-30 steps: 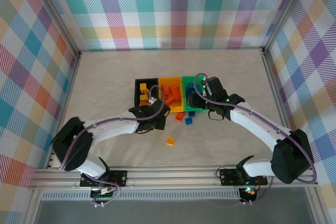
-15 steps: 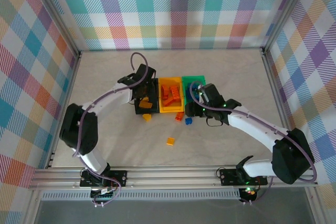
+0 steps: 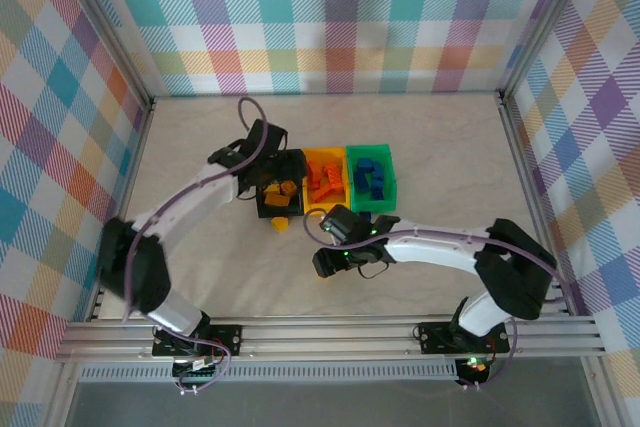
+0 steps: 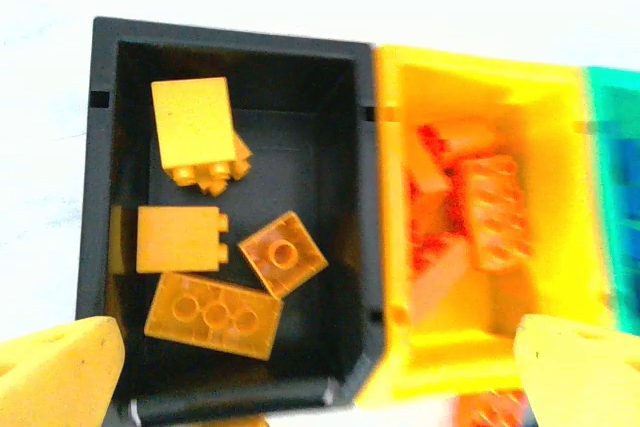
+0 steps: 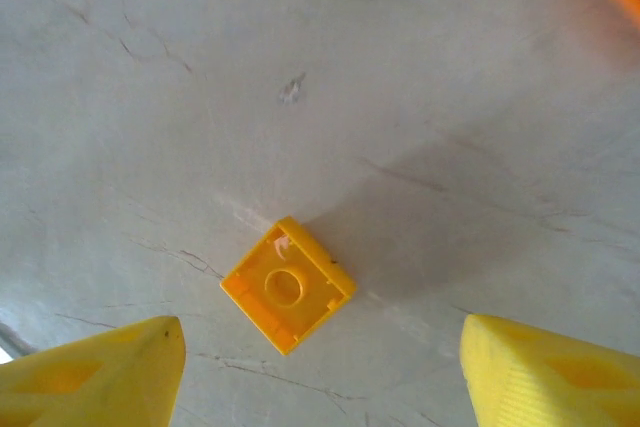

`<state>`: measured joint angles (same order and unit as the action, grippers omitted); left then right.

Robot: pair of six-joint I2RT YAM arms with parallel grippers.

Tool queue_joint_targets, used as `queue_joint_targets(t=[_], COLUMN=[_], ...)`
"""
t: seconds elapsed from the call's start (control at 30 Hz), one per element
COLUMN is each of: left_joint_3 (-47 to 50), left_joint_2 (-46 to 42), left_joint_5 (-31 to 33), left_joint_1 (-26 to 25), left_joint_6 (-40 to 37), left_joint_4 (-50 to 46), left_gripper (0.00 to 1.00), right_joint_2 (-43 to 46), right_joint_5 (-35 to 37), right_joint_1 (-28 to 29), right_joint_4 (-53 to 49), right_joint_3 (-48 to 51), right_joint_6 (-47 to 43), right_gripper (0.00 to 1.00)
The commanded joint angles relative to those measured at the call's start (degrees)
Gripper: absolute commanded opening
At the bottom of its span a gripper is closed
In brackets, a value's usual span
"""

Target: Sort the legos into containers by color

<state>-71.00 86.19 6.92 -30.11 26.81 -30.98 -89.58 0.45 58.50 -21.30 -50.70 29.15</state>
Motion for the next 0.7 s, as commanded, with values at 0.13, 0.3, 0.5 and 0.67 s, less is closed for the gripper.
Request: queue_joint_targets(t=[0.13, 0.3, 0.5, 0.67], left_joint_3=[16.48, 25.17, 27.06, 27.14], left_joint_2=[-19.09, -28.27, -30.37, -30.77], left_joint_5=[-0.37, 1.05, 2.54, 3.26], left_joint_1=[-1.71, -1.63, -1.38, -0.70], left_joint_6=[4.61, 7.26, 7.41, 7.16], left_joint_4=[-1.97, -3.16, -5.23, -5.67], left_gripper=[1.00, 1.00, 1.00, 1.00], right_joint_2=[-7.45, -12.24, -13.05, -10.14], right_joint_5=[4.15, 8.81, 10.45, 10.71], right_joint_1=[3.84, 5.42, 6.19, 6.28], right_joint_4=[-3.57, -7.96, -10.97, -8.99], right_joint_3=[-6.94, -11.06, -10.96, -7.74], right_joint_6=[-0.28, 0.70, 1.79, 2.54], right_gripper=[0.73, 0.72, 0.61, 0.44])
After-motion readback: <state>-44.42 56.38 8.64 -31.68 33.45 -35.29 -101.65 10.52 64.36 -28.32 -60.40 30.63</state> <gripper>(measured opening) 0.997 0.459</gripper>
